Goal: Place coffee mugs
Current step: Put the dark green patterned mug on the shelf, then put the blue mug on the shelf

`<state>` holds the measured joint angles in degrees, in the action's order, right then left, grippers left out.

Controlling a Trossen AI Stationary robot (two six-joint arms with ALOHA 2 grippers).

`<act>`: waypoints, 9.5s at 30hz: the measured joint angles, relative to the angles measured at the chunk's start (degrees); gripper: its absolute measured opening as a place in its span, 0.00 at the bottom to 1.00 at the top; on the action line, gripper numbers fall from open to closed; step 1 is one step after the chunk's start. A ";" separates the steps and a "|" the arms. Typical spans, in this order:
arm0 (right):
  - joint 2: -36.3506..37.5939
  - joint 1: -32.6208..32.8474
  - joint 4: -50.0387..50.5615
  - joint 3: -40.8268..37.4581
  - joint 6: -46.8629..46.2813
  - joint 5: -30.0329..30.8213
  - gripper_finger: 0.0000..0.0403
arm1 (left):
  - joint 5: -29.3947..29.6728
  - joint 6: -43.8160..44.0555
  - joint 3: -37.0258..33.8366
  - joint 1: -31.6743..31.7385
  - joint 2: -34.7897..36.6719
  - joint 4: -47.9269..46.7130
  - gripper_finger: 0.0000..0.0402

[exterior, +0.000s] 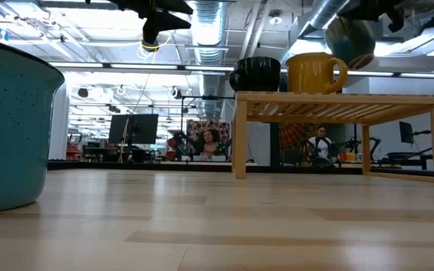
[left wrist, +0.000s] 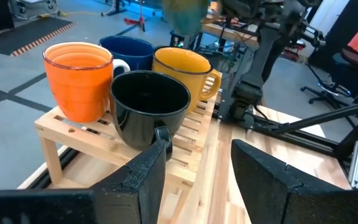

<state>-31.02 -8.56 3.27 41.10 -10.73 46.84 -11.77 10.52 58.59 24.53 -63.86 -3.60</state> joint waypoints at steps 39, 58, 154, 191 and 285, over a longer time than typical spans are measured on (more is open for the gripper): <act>3.10 -51.51 -19.58 -20.89 -9.16 -59.12 0.14 | 3.15 6.47 0.01 -0.04 0.00 1.83 0.42; -0.83 -58.02 -24.99 -23.54 -8.35 -68.05 0.14 | 4.74 7.76 0.02 -0.02 0.00 2.10 0.42; -0.80 -59.34 13.12 -9.05 2.24 -70.79 0.59 | 2.99 10.07 0.00 -0.59 -0.02 1.99 0.42; -1.00 -23.65 9.07 6.99 -17.66 -77.40 0.59 | 3.41 10.86 0.01 -2.83 -0.02 5.99 0.42; -85.72 25.64 41.91 55.90 -0.45 -49.72 0.05 | -3.41 3.32 -0.01 -8.51 5.77 1.10 0.42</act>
<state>-116.74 17.08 45.18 97.00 -11.19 -2.87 -15.18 13.84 58.59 16.03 -58.08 -2.49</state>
